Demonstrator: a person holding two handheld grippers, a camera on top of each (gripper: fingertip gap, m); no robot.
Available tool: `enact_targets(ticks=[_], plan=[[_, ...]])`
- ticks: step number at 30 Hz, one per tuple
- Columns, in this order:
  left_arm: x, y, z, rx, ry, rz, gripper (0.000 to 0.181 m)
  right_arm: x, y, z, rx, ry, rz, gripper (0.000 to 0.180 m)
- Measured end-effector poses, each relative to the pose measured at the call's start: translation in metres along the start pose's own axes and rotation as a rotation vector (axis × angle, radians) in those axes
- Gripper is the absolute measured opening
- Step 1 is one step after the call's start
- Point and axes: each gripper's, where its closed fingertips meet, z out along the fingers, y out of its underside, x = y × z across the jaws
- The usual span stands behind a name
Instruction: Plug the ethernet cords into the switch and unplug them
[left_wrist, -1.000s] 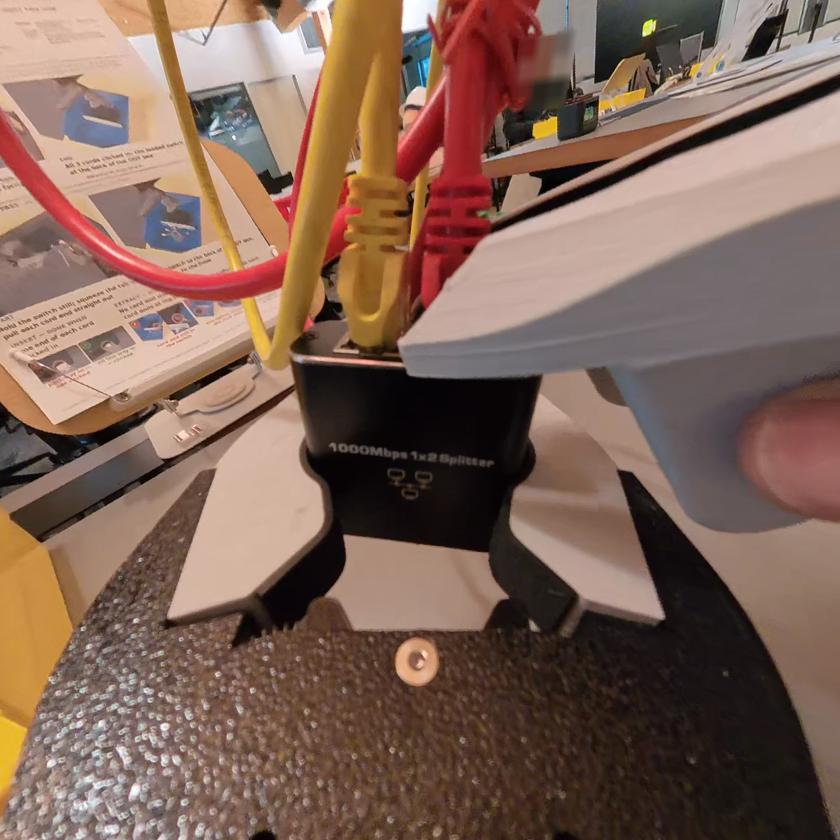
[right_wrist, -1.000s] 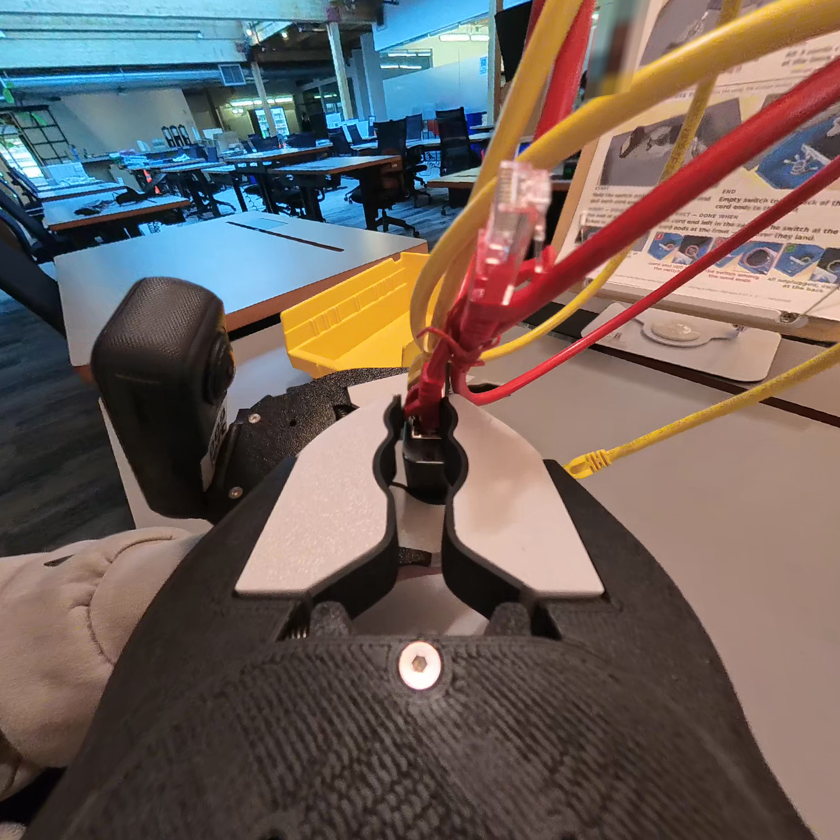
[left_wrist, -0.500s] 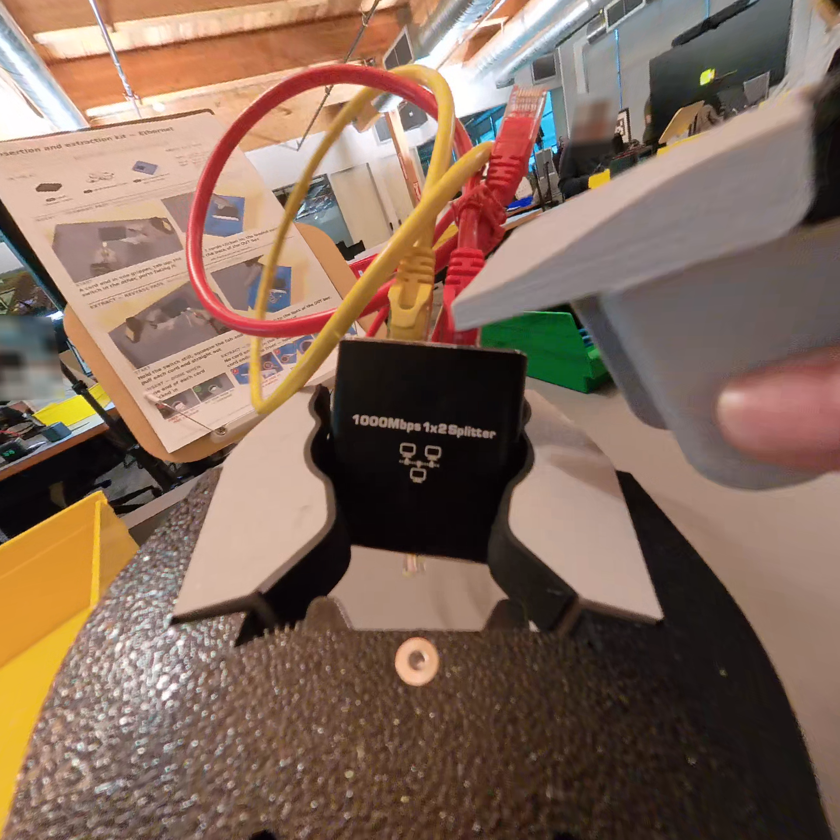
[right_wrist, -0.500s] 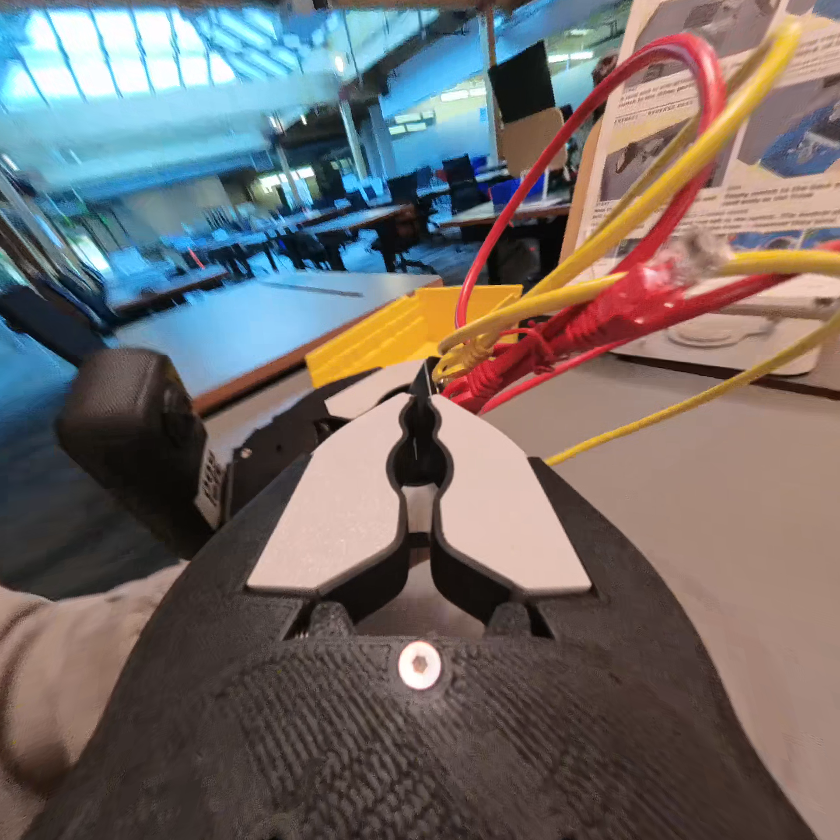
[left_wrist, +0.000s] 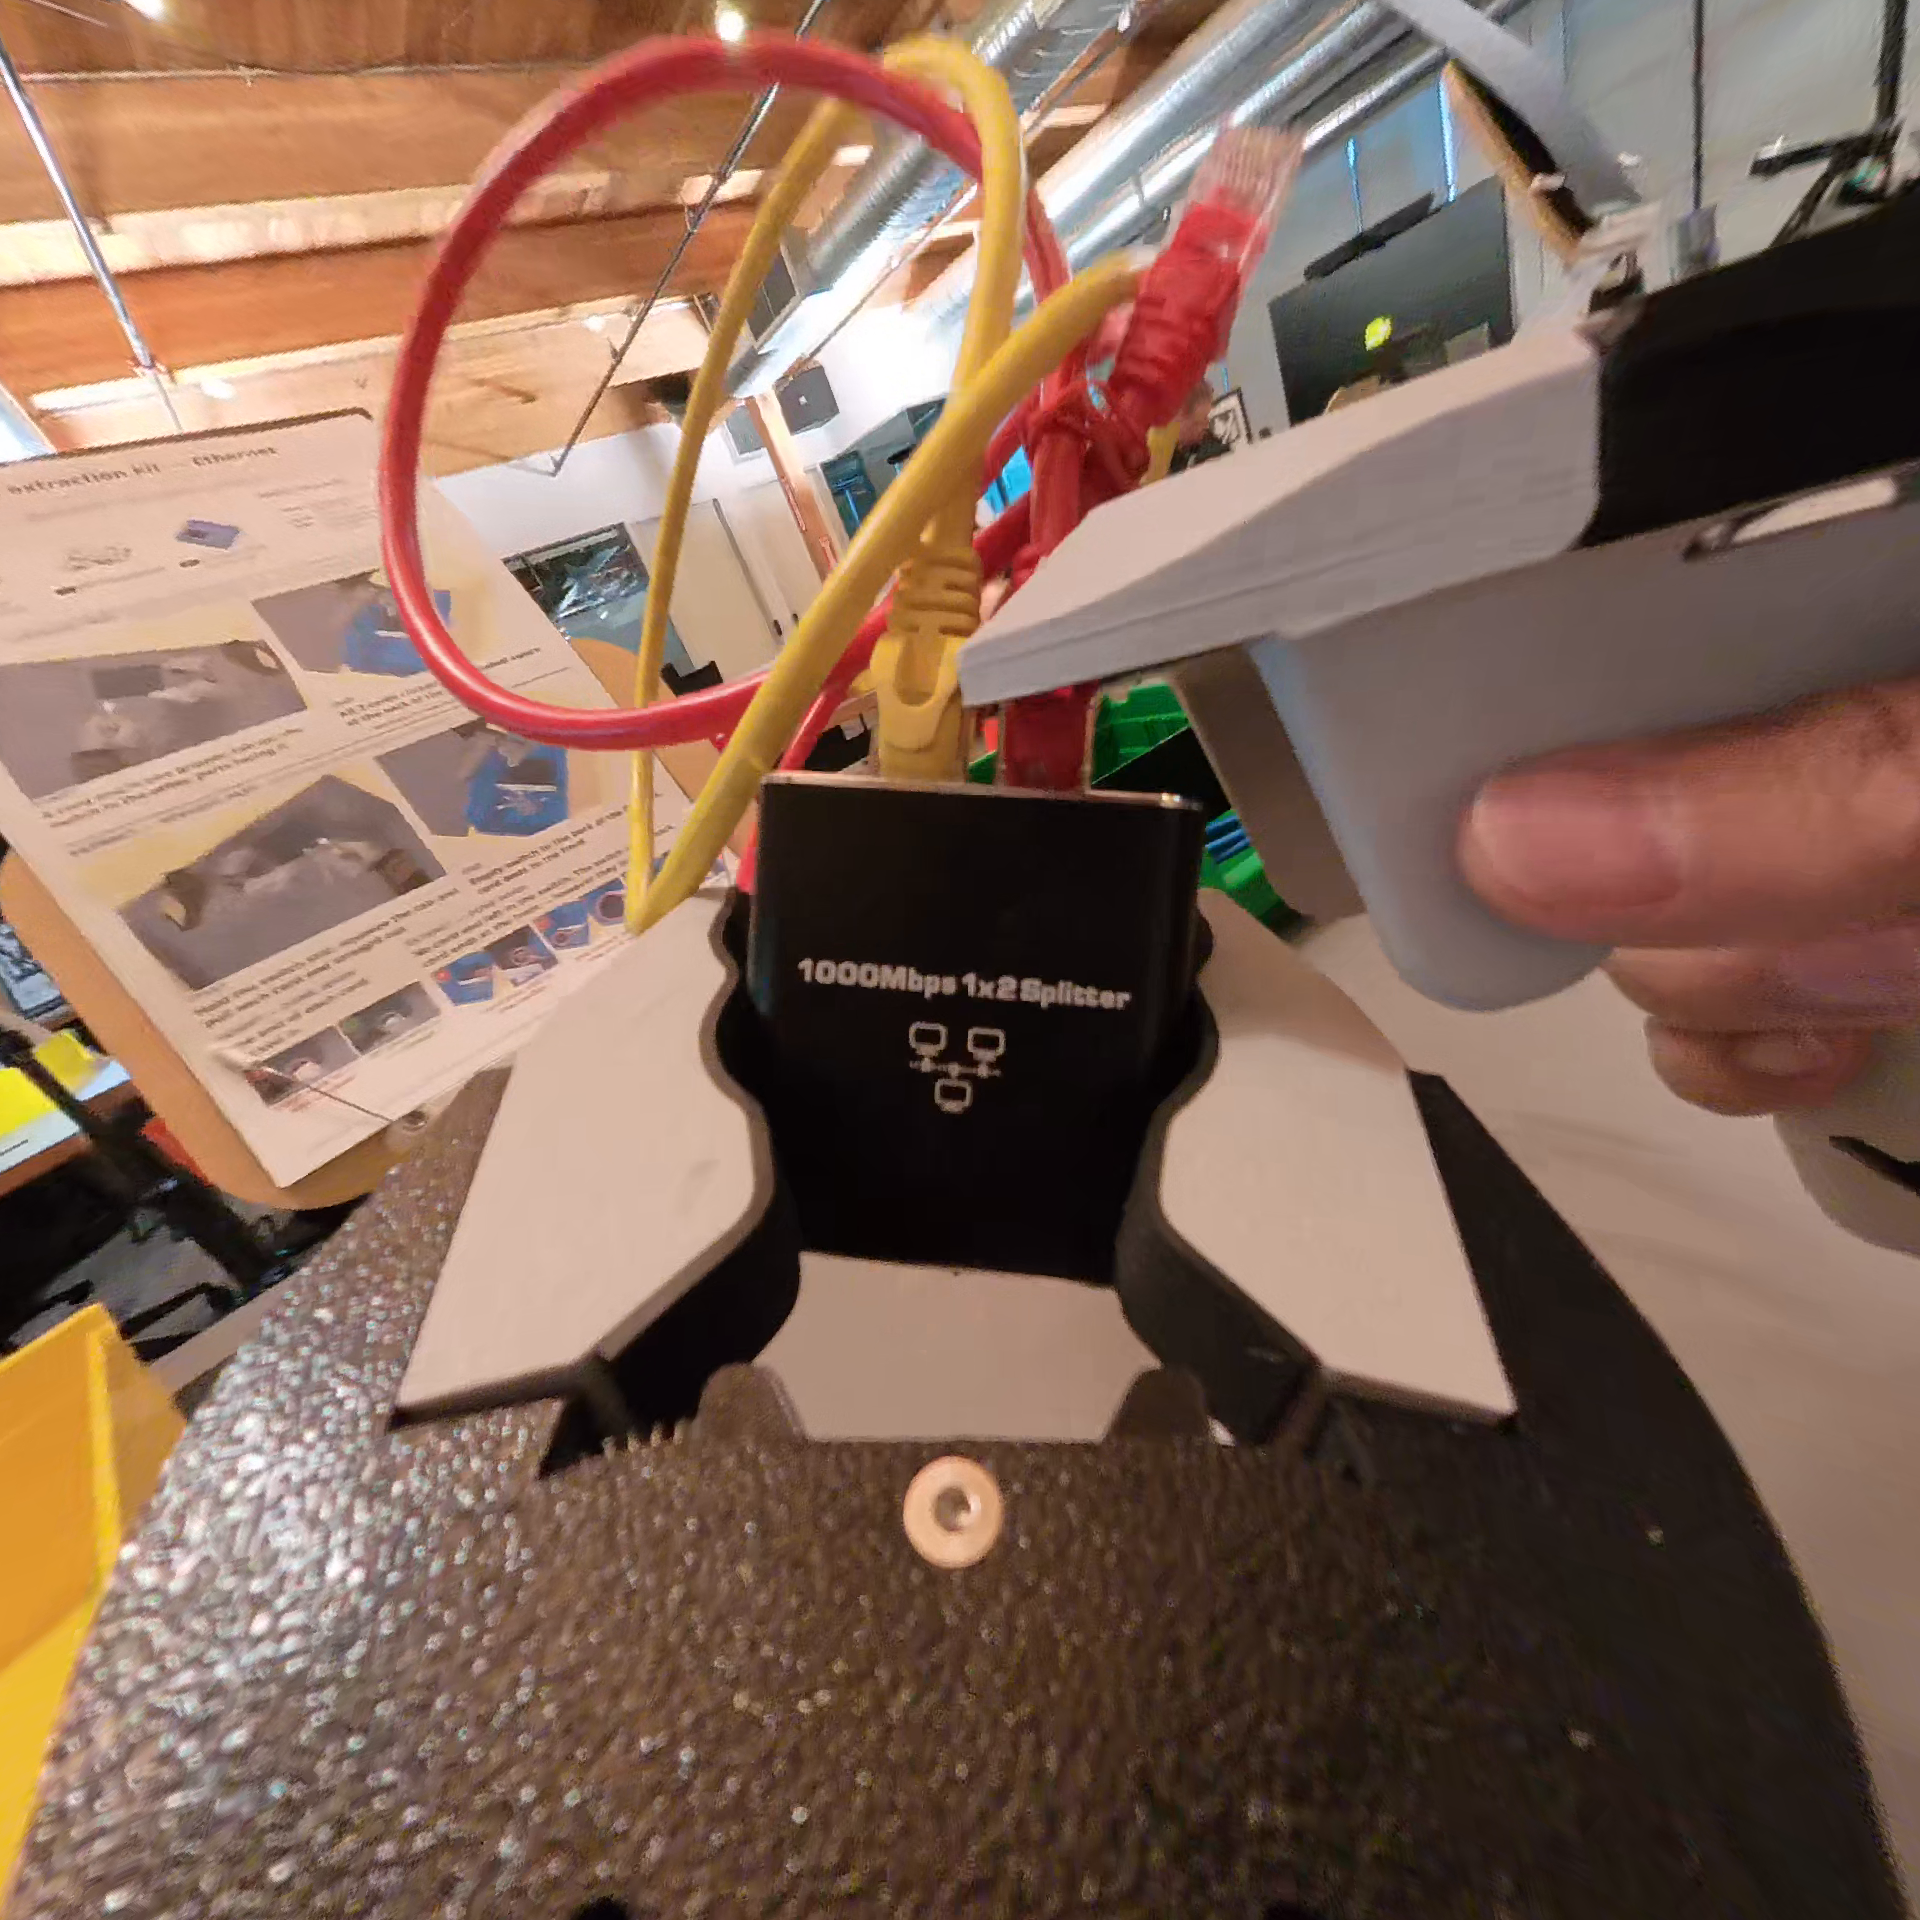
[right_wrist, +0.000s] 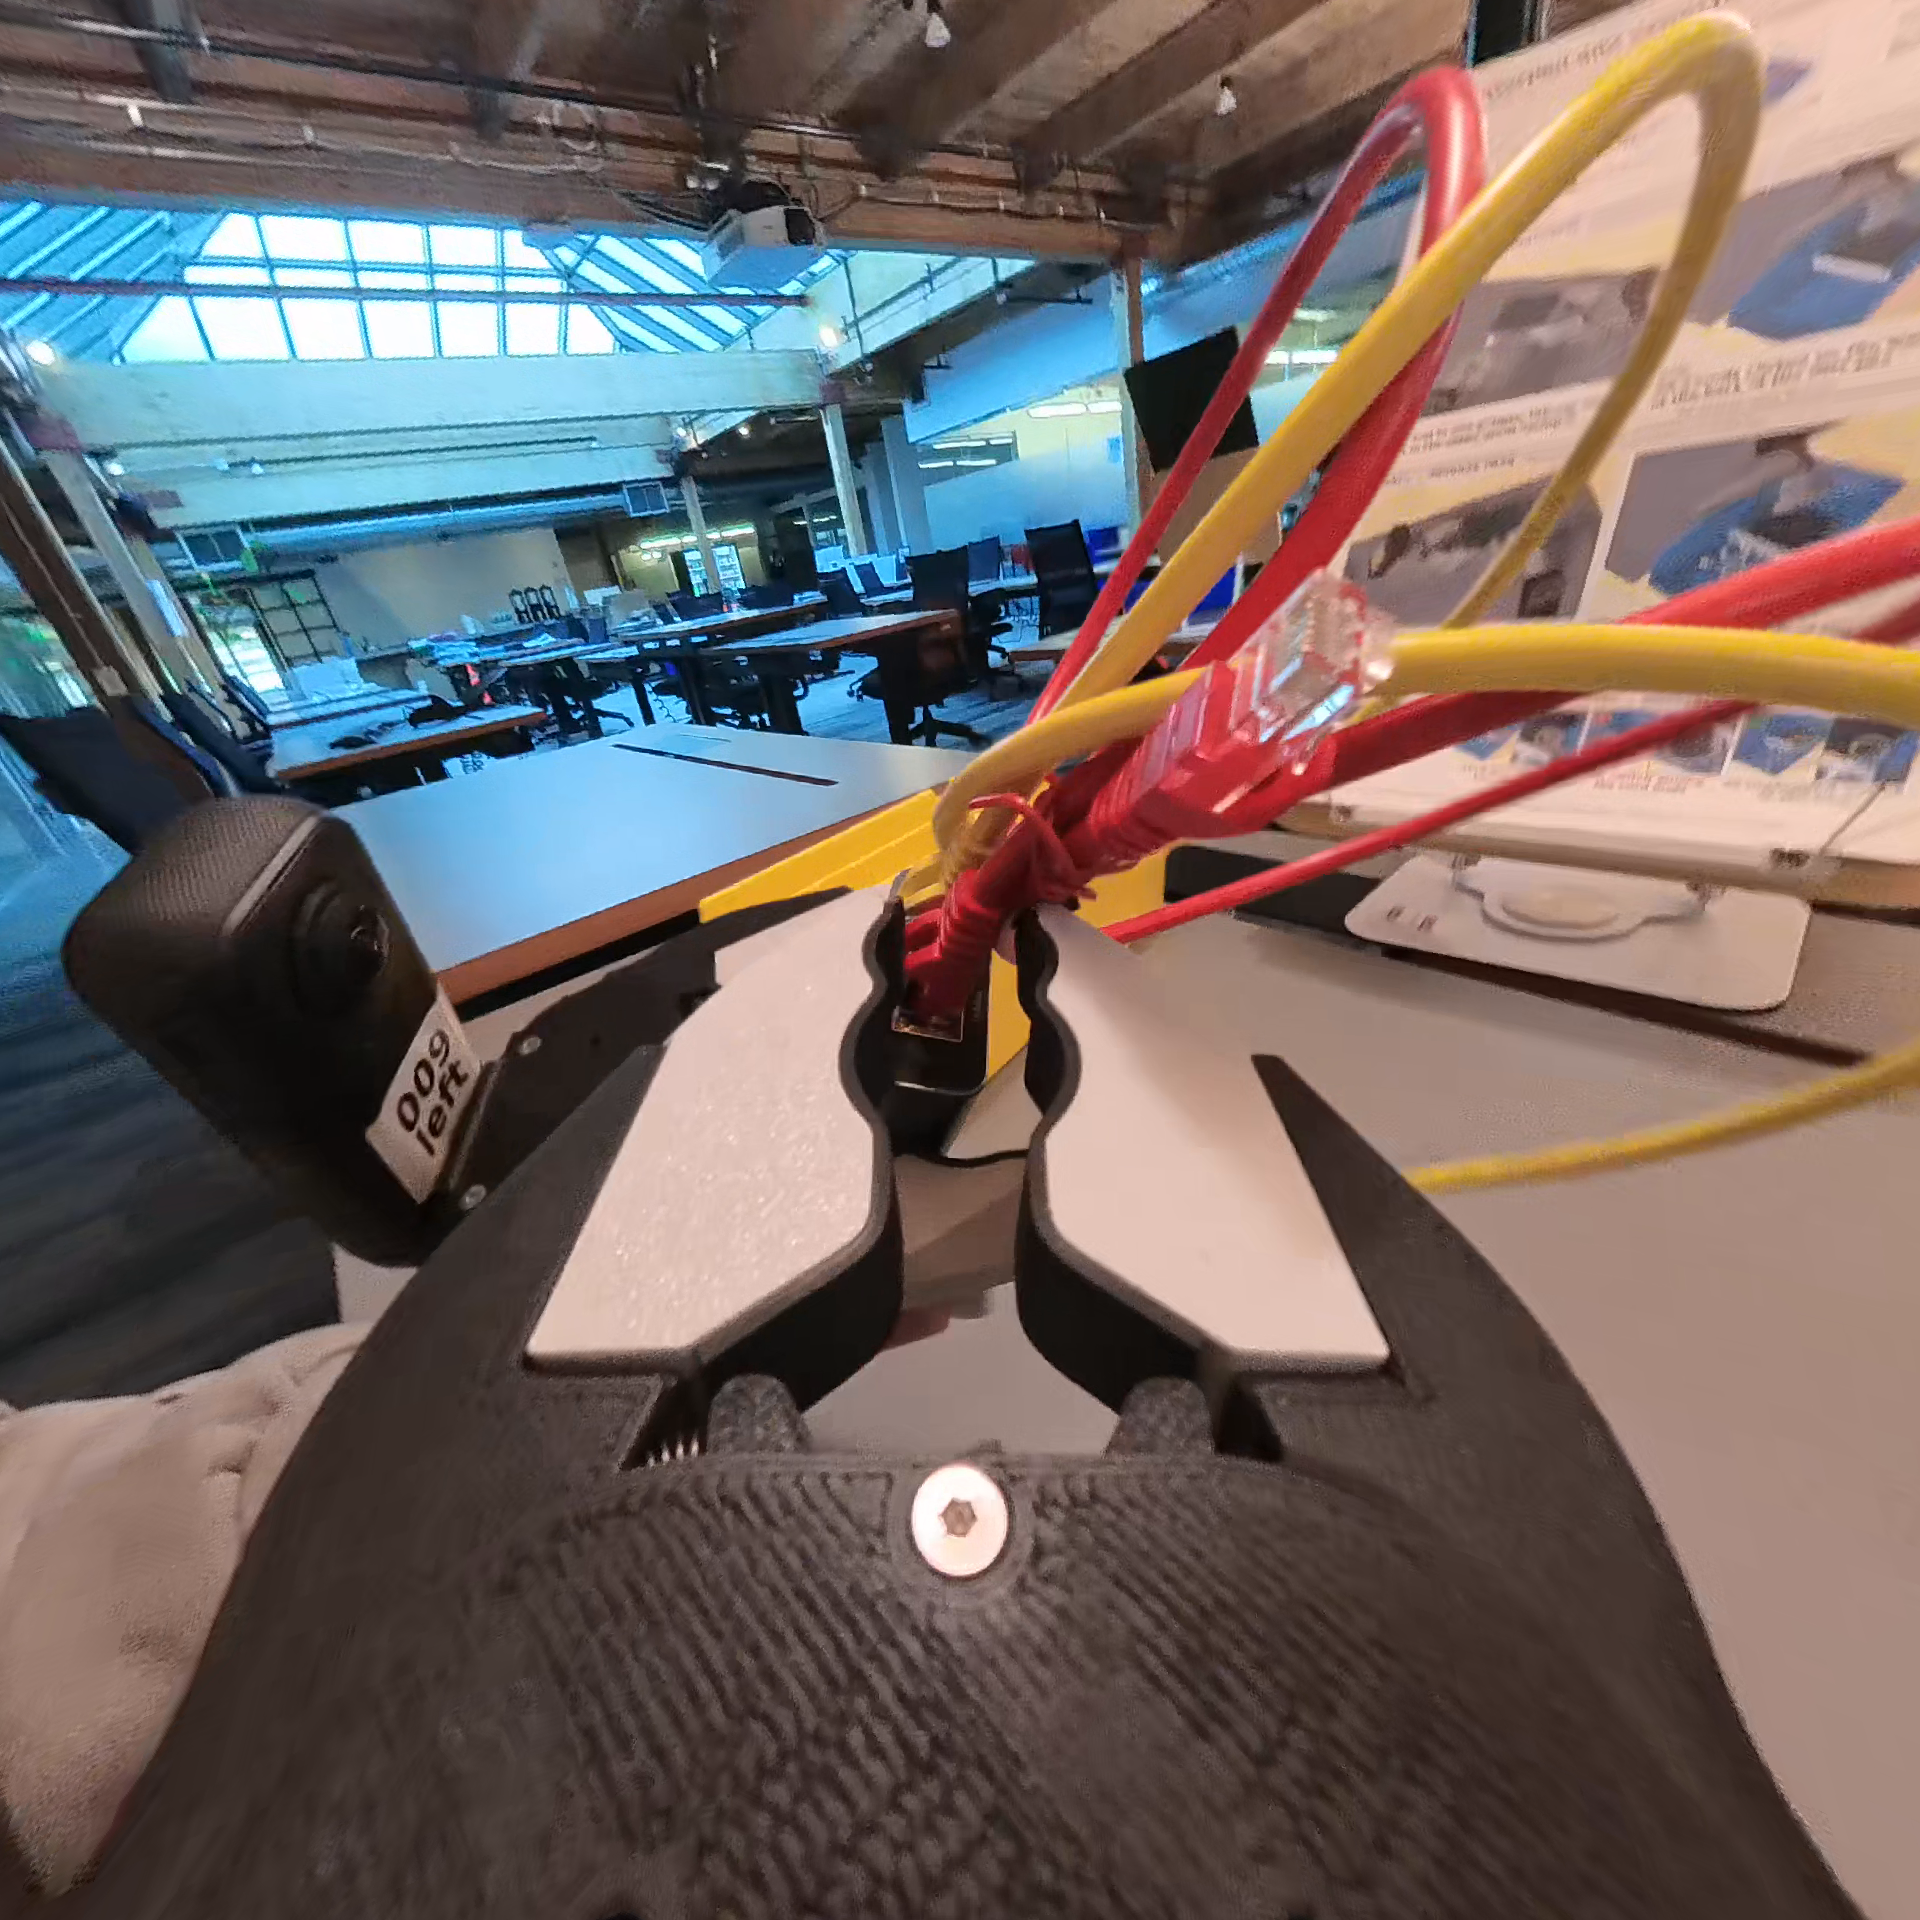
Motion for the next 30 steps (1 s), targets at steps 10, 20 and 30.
enact_targets(ticks=[10,20,30], plan=[[0.012,0.016,0.007,-0.144,0.076,-0.016,0.075,-0.009,0.014,0.001,-0.102,0.003,-0.116,0.015],[0.008,0.023,0.007,-0.190,0.033,-0.078,0.075,-0.009,0.017,0.005,-0.141,0.026,-0.173,0.017],[-0.007,0.020,0.004,-0.125,-0.003,-0.130,0.075,-0.016,0.028,0.006,-0.212,0.023,-0.200,0.025]])
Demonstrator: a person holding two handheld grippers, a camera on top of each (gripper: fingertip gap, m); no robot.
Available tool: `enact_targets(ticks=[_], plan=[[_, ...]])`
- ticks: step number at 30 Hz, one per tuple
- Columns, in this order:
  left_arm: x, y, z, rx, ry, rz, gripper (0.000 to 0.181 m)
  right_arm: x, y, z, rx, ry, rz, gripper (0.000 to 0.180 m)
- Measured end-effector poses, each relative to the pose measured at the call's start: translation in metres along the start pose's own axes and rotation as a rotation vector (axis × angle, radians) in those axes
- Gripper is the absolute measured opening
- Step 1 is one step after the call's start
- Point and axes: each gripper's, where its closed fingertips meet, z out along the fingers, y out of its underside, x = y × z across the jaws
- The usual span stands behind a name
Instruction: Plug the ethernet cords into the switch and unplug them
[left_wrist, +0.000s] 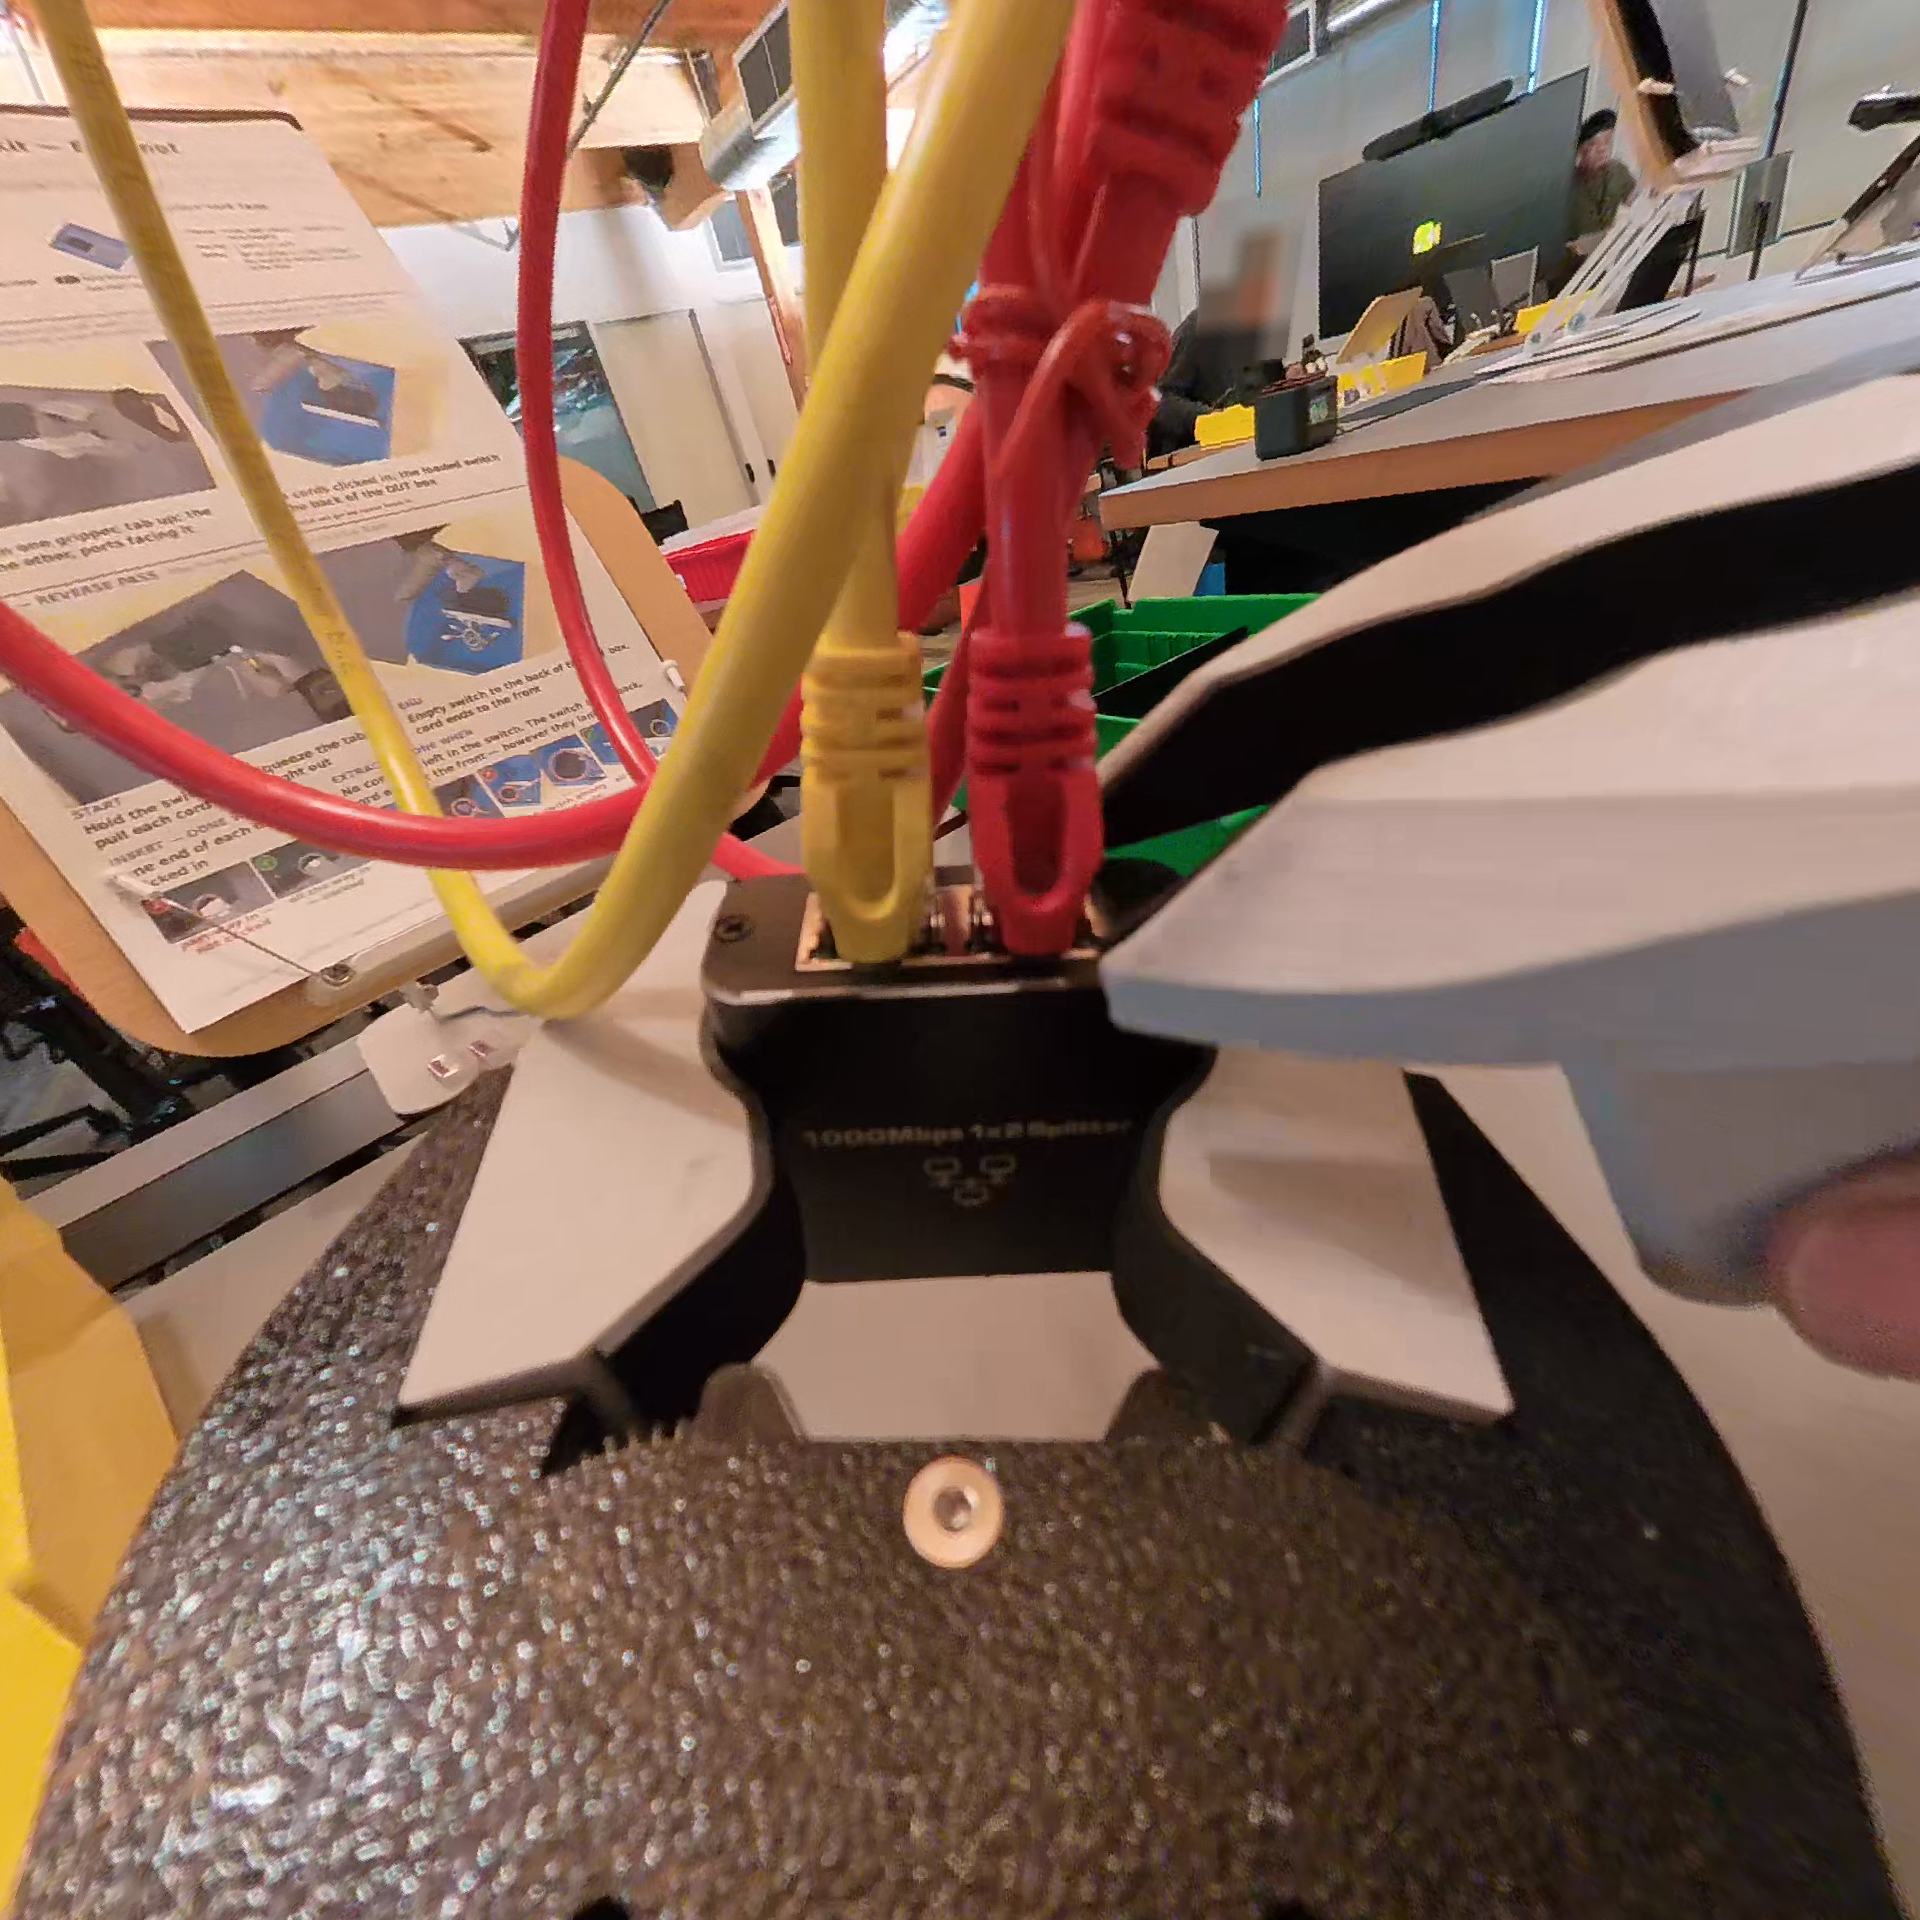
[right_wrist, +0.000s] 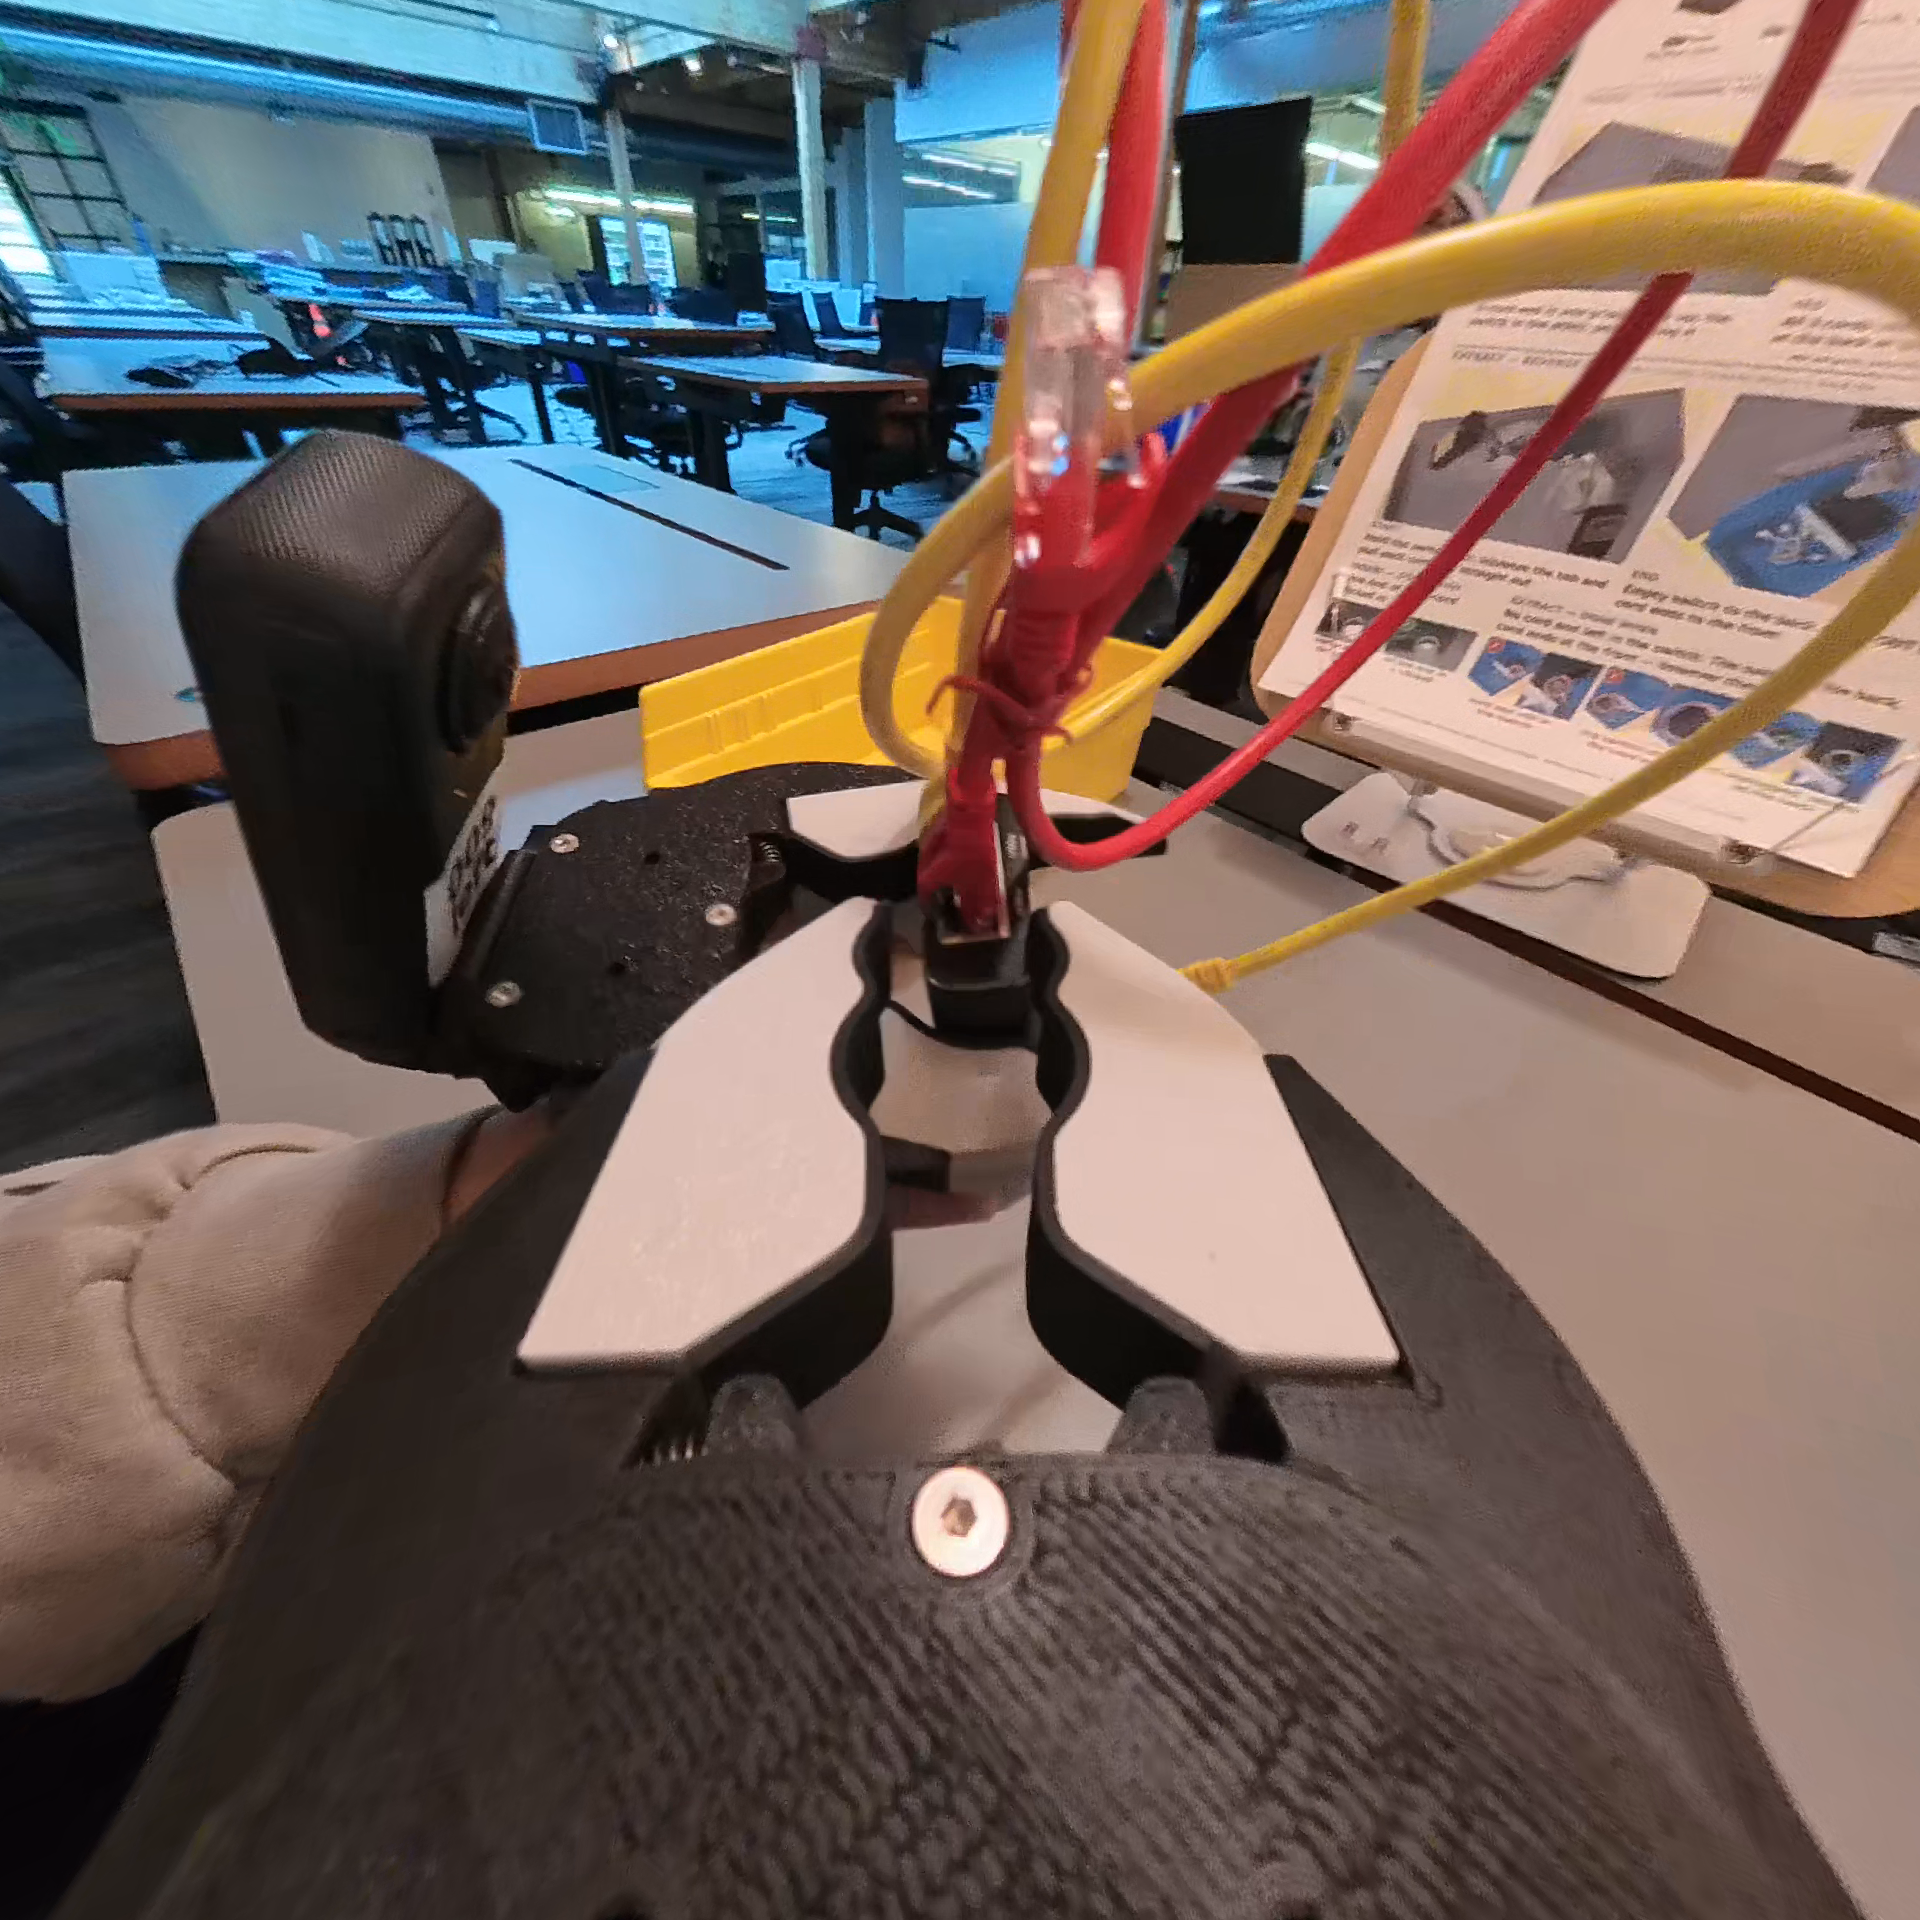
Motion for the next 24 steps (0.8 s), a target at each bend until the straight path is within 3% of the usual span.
enact_targets(ticks=[2,6,24], plan=[[0.0009,0.0019,0.0008,-0.005,-0.007,0.027,0.075,-0.0012,-0.0012,0.0012,0.003,0.006,0.005,0.028],[0.0035,0.0015,0.0011,-0.004,-0.008,0.040,0.075,0.0012,-0.0036,0.0017,0.006,0.039,-0.021,0.015],[0.0031,0.0051,0.0022,0.004,-0.025,0.059,0.075,-0.0004,0.0050,0.0040,-0.043,0.010,-0.047,0.019]])
